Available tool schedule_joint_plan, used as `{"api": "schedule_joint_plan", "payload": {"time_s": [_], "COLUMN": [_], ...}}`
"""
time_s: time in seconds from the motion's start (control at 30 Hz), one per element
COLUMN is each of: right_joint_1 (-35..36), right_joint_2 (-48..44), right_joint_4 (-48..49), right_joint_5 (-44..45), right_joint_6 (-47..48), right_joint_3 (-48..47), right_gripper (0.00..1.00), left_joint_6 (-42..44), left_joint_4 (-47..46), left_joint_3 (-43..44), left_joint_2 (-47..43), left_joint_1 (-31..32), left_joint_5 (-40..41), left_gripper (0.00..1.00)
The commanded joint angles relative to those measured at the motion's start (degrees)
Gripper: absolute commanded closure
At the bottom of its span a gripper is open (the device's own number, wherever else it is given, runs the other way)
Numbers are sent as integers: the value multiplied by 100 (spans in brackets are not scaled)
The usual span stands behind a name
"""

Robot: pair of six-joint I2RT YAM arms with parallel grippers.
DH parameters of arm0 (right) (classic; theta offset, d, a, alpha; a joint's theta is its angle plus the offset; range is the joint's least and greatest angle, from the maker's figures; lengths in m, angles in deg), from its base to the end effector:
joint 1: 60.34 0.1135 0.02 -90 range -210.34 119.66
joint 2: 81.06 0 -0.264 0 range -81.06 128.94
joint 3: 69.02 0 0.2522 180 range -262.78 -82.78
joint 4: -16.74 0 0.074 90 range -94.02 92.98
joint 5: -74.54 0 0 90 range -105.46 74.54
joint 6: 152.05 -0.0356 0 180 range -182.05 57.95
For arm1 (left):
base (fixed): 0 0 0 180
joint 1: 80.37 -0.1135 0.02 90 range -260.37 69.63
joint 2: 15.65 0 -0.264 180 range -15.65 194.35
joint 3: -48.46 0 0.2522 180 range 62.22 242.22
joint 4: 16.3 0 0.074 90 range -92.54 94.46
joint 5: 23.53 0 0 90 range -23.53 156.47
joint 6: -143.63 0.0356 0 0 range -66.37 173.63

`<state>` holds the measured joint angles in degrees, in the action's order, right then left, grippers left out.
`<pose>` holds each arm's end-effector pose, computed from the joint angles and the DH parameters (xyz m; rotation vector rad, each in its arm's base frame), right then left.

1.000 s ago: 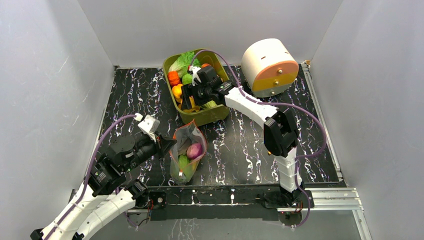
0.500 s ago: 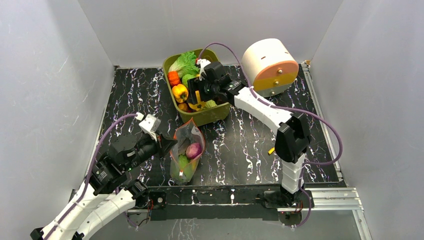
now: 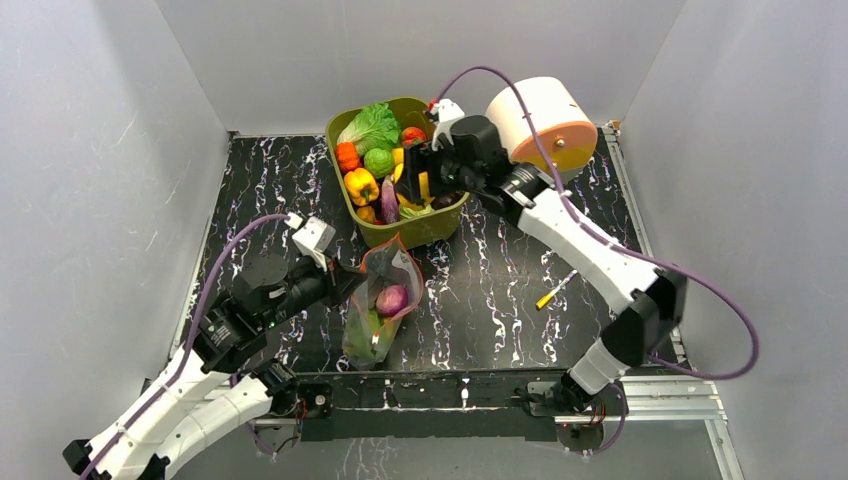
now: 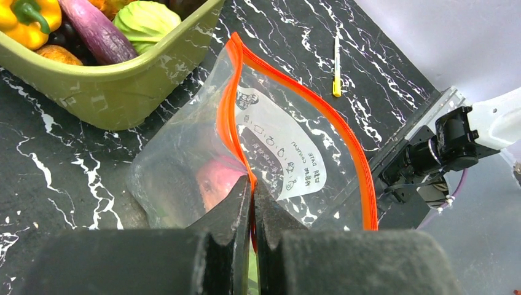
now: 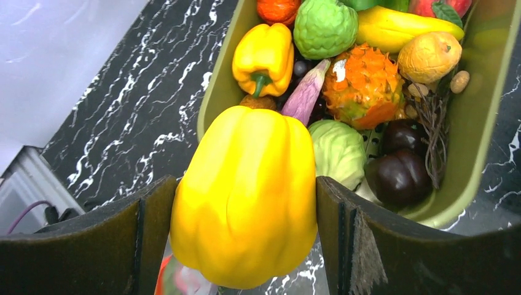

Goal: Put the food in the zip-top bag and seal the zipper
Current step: Pick up the fake vegetable from the bin, then place the fake vegetable in the zipper food storage bag.

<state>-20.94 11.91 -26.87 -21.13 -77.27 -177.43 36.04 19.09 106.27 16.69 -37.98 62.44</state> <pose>0.2862 0.2396 0.3926 -0.5083 2.0712 0.6795 0.0962 -0.0912 0.3443 0.4424 1.7623 -0.8182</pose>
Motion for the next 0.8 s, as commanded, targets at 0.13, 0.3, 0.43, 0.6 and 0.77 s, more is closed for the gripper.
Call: {"api": "schedule_joint_plan", "payload": {"time_s": [0.13,0.3,0.43,0.6,0.77], "right_joint_1": [-16,-16,-16,7,45], "right_joint_2": [-1601,-2272,-2579,-2670,-2551], "right_joint_4": [428,810,1138,1446,1477], "right_joint_5": [-555,-1371,-2204,-2396,-2324], "right_joint_6": [-114,-413,-703,-975,-1075], "right_joint_3": [940,1592,2119,2569,2782], "right_gripper": [46,45,45,45,45], "left_joint_6": [-158,-298,-421,-520,-613], "left_joint_4": [-629,-894,-1065,-1274,-1404], "left_joint_3": [456,512,560,603,594], "left_joint_2": [472,704,878,1021,1098], "left_joint_1": [15,15,15,15,15], "left_joint_5": [-194,-272,-336,-421,-486], "left_gripper": [100,100,100,100,100]}}
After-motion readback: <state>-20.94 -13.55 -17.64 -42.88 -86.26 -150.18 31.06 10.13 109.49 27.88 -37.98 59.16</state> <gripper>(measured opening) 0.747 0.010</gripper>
